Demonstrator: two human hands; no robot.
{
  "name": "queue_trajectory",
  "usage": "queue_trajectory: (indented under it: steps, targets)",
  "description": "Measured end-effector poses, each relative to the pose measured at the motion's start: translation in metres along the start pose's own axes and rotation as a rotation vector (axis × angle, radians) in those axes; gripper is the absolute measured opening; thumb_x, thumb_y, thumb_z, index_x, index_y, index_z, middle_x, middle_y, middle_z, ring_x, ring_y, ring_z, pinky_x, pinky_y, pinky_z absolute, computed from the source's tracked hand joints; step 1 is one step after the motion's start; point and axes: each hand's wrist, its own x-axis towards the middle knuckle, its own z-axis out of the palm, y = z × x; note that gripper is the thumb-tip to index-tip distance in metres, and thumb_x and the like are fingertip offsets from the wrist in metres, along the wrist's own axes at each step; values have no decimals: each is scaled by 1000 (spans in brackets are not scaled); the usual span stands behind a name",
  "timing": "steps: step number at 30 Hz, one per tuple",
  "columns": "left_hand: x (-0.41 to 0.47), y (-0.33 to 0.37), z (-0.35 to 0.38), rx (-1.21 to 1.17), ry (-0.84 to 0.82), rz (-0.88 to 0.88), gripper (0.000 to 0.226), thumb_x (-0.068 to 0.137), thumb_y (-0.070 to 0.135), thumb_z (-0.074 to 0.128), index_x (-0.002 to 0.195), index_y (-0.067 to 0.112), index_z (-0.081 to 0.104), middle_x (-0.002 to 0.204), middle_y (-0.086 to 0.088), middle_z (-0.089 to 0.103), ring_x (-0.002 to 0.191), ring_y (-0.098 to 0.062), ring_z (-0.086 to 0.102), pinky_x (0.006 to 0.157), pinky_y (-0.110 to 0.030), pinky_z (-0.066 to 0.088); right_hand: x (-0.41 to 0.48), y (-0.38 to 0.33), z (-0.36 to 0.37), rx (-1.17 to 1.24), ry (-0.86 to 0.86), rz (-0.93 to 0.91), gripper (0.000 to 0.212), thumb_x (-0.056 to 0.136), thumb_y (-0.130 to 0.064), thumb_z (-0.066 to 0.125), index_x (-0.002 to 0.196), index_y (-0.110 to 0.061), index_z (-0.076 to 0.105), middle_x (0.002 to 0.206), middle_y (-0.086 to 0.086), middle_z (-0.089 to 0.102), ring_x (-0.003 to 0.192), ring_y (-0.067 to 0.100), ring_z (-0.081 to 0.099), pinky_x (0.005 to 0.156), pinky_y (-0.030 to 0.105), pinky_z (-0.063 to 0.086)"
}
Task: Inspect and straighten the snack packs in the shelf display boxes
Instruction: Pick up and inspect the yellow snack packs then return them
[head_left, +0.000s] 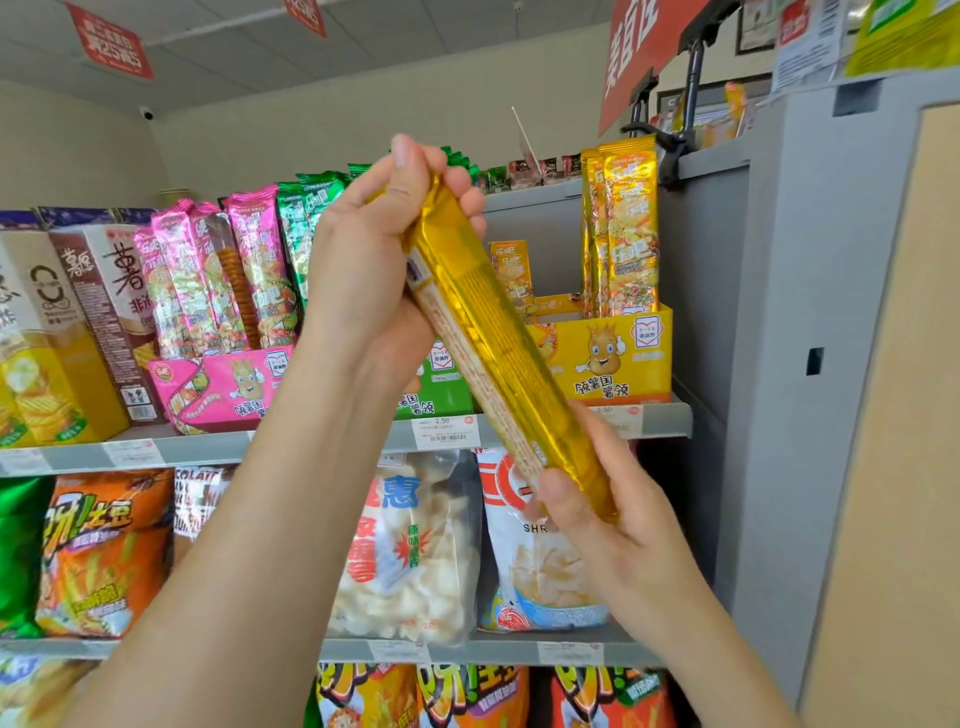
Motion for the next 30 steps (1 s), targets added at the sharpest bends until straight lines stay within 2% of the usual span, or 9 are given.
queue_trajectory:
  steps: [3,5,6,9,13,17,20,26,30]
  targets:
    - [-1,0,1,-79,22,-53,30,100,24,50,75,11,61,70,-3,61,66,-16,59,67,-27,53,-4,-3,-1,116,-25,67,42,82,-70,56,121,-54,55,82,-1,66,64,17,61,57,33,52]
    - [-3,-2,1,14,106,-69,26,95,34,59,80,14,66,74,-2,61,68,-15,59,68,-29,53,-3,-8,2,58,61,37,38,84,-66,57,119,-53,56,80,6,63,67,32,58,59,50,52]
    - [-5,-5,2,90,133,-72,24,92,37,62,88,13,65,76,-1,59,68,-14,58,66,-29,53,-2,-12,4,27,96,18,36,86,-61,58,121,-52,56,87,2,67,73,28,62,66,48,55]
    - [-21,-20,2,346,54,-52,26,80,27,74,92,13,55,68,5,54,62,-10,56,60,-29,52,1,-18,4,-50,150,-40,35,90,-53,56,125,-51,49,113,-24,66,104,2,64,81,13,50]
    - [-39,-28,-6,527,56,-29,24,76,38,74,87,20,62,65,12,60,67,-10,60,73,-40,56,-2,-22,3,-41,110,-35,44,93,-56,45,136,-53,41,132,-32,53,125,-6,49,95,6,38]
    - [-31,-18,-17,371,131,68,17,83,29,72,78,18,59,64,4,56,63,-16,55,67,-38,51,-2,-23,-4,376,178,134,47,68,-62,76,111,-45,70,109,-11,73,98,9,70,79,19,53]
    - [-27,-18,-19,282,129,58,18,82,26,72,79,15,58,69,-3,55,65,-20,56,67,-37,53,-2,-21,-7,423,175,212,63,47,-67,85,102,-39,75,100,-2,77,94,12,72,75,20,54]
    - [-26,-24,-17,191,125,4,27,71,35,72,90,17,65,70,6,63,67,-13,63,64,-29,55,-3,-25,-4,461,291,192,41,51,-40,93,89,-35,78,87,2,78,80,15,75,65,17,54]
    - [-24,-30,-13,216,103,-6,27,77,34,69,96,15,65,77,3,66,68,-11,64,66,-32,55,-3,-32,-1,360,405,122,30,56,-37,80,85,-31,78,79,1,77,73,14,74,60,16,53]
